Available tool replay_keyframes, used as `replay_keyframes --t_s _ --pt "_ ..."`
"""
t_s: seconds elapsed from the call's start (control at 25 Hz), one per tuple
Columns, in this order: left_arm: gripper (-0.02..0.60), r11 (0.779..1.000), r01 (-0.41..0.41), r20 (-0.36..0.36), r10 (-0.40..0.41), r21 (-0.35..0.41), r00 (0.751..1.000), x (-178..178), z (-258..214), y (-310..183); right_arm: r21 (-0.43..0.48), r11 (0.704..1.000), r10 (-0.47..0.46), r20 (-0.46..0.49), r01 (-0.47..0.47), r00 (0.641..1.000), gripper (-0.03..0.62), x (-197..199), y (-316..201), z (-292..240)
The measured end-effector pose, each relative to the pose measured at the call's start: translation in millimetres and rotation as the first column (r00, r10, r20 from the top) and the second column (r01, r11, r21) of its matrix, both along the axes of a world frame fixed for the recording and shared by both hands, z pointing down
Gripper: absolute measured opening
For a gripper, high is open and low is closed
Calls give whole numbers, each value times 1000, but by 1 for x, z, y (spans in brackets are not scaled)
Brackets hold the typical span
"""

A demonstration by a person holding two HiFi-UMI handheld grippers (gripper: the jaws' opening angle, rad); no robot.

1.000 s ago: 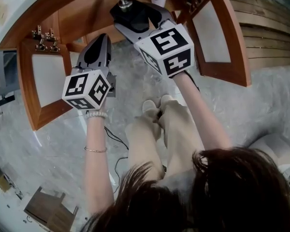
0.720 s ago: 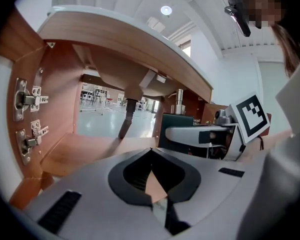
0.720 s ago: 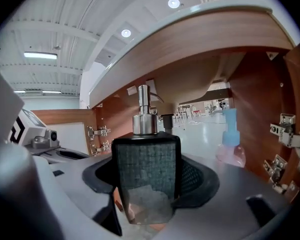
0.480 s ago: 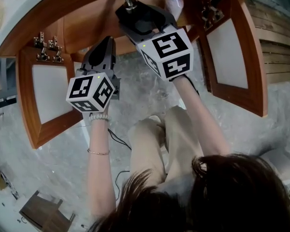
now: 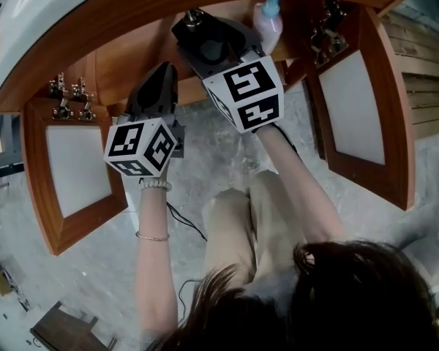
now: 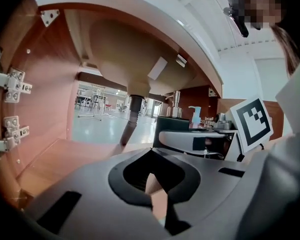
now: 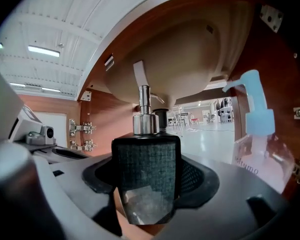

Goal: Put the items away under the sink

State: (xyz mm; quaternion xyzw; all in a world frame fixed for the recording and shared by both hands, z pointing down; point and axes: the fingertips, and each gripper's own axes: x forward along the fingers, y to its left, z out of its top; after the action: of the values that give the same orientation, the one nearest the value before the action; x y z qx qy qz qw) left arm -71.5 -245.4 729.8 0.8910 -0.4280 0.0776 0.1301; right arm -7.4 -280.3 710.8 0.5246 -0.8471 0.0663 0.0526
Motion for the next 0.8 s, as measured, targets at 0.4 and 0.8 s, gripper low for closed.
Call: replay_keyframes --t_s 0.4,0.8 --pt "0 1000 -4 -10 4 7 1000 3 12 -12 34 999 -5 -6 5 1000 322 3 -5 15" --pt "0 1000 -5 -17 5 -18 1000 6 8 -7 2 1000 -20 -12 20 1000 322 2 -3 19"
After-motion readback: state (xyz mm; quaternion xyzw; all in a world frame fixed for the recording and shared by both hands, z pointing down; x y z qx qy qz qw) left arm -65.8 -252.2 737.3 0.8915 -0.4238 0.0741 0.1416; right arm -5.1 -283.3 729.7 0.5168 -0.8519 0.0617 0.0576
